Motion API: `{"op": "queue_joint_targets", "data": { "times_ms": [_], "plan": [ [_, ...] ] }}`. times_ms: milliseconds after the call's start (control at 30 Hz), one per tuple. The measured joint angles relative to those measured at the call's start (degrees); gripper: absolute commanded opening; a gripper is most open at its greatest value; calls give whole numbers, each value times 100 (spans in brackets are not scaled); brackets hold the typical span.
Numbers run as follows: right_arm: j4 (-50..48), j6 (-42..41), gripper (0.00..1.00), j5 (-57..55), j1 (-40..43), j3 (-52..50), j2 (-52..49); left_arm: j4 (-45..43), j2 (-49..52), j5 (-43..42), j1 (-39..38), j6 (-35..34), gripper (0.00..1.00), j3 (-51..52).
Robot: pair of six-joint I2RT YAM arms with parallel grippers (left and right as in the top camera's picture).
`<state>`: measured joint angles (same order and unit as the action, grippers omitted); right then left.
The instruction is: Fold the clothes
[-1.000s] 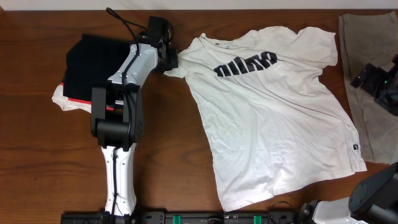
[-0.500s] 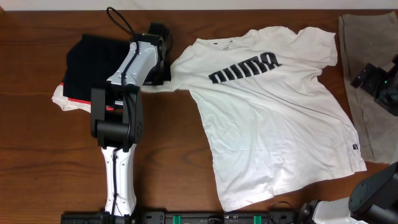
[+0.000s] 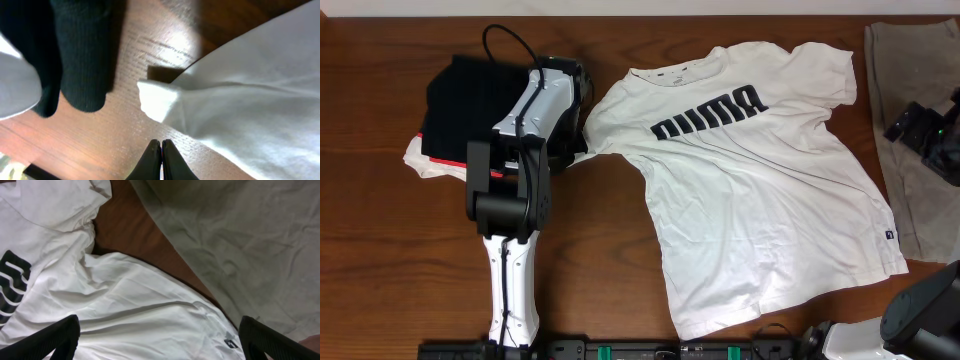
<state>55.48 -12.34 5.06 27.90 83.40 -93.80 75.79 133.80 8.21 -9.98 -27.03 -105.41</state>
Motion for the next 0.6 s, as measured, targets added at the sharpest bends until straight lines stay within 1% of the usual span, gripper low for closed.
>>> {"op": "queue_joint_targets", "data": {
  "times_ms": [100, 200, 400, 500, 600],
  "plan": [
    [0, 2, 99, 0, 0, 0, 0, -17, -166, 13, -39, -17, 6, 39],
    [2, 0, 99, 0, 0, 0, 0, -225, -686, 35, -210, 9, 6, 94],
    [2, 2, 99, 0, 0, 0, 0, -1200, -1947, 81, -1071, 461, 6, 26],
    [0, 2, 99, 0, 0, 0, 0, -1397, -2026, 79, -1375, 616, 6, -20],
    [2, 2, 99, 2, 0, 0, 0, -1641, -1808, 28, -1434, 782, 6, -20]
  ]
}}
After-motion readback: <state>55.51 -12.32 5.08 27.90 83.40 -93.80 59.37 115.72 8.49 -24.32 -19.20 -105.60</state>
